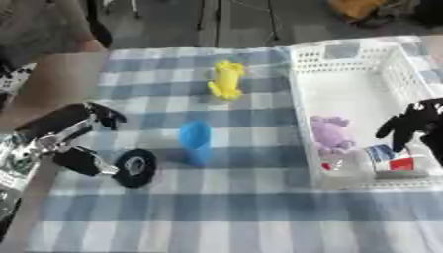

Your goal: Pick up objects on the table and place them in the box.

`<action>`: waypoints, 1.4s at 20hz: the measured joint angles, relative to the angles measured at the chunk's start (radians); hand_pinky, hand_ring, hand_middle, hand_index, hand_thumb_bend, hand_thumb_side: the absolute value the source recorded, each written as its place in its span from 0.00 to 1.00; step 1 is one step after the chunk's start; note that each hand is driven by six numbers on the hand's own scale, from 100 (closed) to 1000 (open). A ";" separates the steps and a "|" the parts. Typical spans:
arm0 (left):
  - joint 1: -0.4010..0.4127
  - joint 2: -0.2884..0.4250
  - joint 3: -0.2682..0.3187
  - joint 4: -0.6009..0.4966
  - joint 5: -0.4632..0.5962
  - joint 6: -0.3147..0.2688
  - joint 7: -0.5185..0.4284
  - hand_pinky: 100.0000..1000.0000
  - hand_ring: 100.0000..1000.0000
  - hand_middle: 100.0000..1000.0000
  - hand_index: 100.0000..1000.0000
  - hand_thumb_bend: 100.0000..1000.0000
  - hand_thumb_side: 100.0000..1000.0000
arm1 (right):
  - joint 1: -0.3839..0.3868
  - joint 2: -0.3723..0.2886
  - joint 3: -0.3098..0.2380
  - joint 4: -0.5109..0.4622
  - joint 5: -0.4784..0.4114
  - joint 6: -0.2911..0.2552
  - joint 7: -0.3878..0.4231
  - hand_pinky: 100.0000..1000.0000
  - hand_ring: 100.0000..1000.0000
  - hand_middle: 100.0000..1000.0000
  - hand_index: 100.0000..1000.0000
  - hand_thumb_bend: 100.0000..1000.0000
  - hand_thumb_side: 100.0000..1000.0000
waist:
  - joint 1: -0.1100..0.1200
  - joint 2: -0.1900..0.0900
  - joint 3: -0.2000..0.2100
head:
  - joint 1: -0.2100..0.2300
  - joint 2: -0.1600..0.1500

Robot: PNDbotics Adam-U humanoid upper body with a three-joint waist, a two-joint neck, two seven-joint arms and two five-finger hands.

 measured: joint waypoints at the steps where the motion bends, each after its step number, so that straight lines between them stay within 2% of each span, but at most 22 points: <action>1: 0.004 0.000 0.001 -0.002 -0.017 0.002 -0.001 0.80 0.70 0.63 0.84 0.96 0.40 | 0.000 0.000 0.000 0.000 0.000 0.000 0.000 0.53 0.34 0.36 0.56 0.00 0.84 | 0.000 0.000 0.000 | -0.003 0.000; 8: 0.000 -0.021 -0.023 0.047 -0.134 0.008 0.059 0.78 0.72 0.68 0.84 0.96 0.41 | 0.000 0.000 0.000 0.000 0.000 0.000 0.000 0.53 0.34 0.36 0.56 0.00 0.84 | 0.000 0.000 -0.003 | -0.015 0.000; 17: -0.056 -0.075 -0.065 0.162 -0.272 -0.049 0.072 0.79 0.74 0.70 0.85 0.96 0.40 | 0.000 0.000 0.003 0.000 0.000 0.000 0.000 0.53 0.34 0.36 0.56 0.00 0.84 | 0.000 0.000 -0.006 | -0.024 0.000; 28: -0.095 -0.091 -0.067 0.185 -0.259 -0.070 0.064 0.77 0.73 0.65 0.83 0.94 0.40 | 0.000 0.000 0.003 0.000 0.000 0.001 0.001 0.53 0.34 0.36 0.56 0.00 0.83 | 0.000 0.000 -0.006 | -0.027 0.000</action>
